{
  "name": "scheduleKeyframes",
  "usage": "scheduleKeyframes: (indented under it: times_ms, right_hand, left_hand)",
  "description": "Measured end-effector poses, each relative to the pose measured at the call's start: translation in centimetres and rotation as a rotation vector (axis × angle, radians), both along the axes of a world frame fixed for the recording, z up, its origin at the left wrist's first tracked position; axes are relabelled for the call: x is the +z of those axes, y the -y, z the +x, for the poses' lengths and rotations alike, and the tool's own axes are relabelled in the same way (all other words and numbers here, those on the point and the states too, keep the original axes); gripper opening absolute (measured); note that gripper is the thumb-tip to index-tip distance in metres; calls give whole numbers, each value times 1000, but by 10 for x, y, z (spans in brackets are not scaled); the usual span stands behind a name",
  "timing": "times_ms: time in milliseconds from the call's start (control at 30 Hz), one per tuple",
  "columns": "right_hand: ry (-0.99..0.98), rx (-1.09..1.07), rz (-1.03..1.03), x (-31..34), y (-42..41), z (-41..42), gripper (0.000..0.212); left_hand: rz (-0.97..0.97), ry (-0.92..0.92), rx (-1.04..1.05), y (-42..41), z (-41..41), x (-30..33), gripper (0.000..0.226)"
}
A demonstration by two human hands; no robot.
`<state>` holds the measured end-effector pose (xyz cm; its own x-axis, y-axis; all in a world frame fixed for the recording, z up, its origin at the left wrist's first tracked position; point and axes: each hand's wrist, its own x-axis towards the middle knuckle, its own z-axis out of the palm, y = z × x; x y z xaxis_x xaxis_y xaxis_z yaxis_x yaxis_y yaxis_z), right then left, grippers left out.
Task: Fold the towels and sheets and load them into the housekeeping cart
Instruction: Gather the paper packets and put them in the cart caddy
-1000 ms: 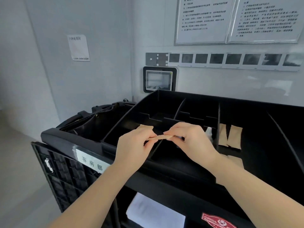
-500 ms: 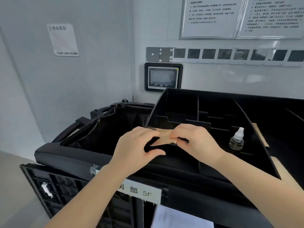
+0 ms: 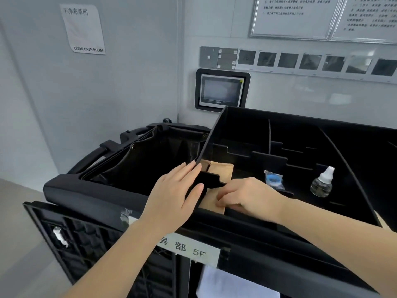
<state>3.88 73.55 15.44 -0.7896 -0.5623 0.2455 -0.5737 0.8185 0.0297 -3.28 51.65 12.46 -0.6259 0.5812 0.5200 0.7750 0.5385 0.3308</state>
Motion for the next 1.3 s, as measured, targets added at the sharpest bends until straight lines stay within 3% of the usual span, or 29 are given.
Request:
scheduleKeyframes:
  times_ms: [233, 433, 600, 1067, 1300]
  right_hand:
    - [260, -62, 1, 3, -12, -10, 46]
    - [478, -124, 125, 5, -15, -13, 55]
    - [537, -134, 90, 4, -6, -20, 62]
    - [308, -401, -303, 14, 12, 27, 46]
    - [173, -574, -236, -6, 38, 75, 54]
  left_hand:
    - [-19, 14, 23, 1, 0, -3, 62]
    - [-35, 17, 41, 0, 0, -3, 65]
    - [-40, 25, 39, 2, 0, -4, 60]
    - [-49, -1, -18, -8, 9, 6, 70]
    - [-95, -24, -52, -14, 42, -3, 68]
